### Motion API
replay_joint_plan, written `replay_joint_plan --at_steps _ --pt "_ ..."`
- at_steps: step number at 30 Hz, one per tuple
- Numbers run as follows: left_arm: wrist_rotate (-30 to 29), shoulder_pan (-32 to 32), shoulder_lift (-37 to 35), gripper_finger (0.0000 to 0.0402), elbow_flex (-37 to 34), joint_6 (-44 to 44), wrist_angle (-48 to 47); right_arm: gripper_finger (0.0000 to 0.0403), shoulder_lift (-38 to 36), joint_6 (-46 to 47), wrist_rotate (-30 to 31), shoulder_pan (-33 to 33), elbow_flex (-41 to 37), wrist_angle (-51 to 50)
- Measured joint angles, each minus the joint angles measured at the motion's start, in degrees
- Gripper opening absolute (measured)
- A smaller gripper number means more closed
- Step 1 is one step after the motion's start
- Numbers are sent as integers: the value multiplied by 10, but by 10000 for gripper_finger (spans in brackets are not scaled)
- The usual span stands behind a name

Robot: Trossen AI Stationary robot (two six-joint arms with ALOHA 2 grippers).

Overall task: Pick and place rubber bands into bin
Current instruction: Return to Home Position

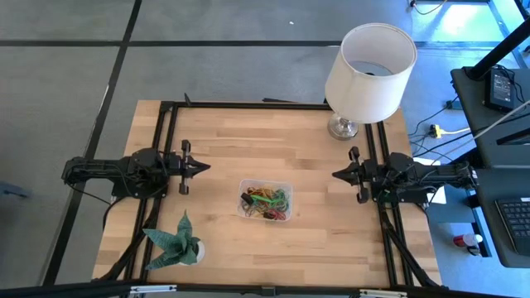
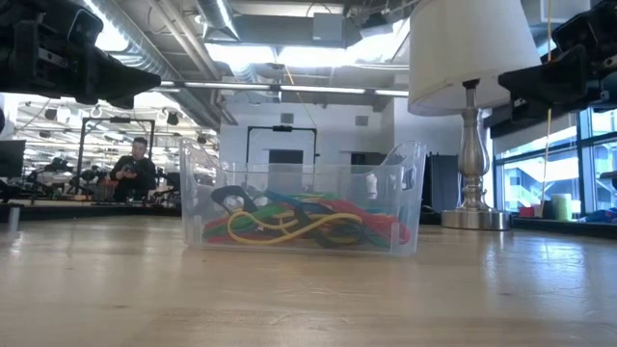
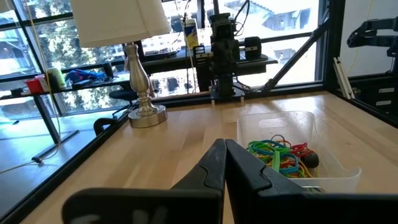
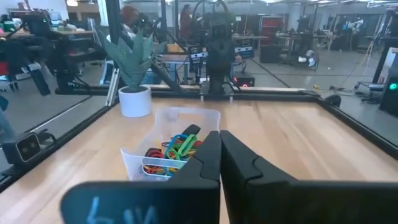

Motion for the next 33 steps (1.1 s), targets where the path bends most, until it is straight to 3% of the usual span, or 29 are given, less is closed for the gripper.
replay_joint_plan --at_steps 6,33 --pt "0 0 0 2 0 0 0 9 1 -2 26 0 0 -2" --pt "0 0 0 2 0 0 0 19 1 1 26 0 0 -1"
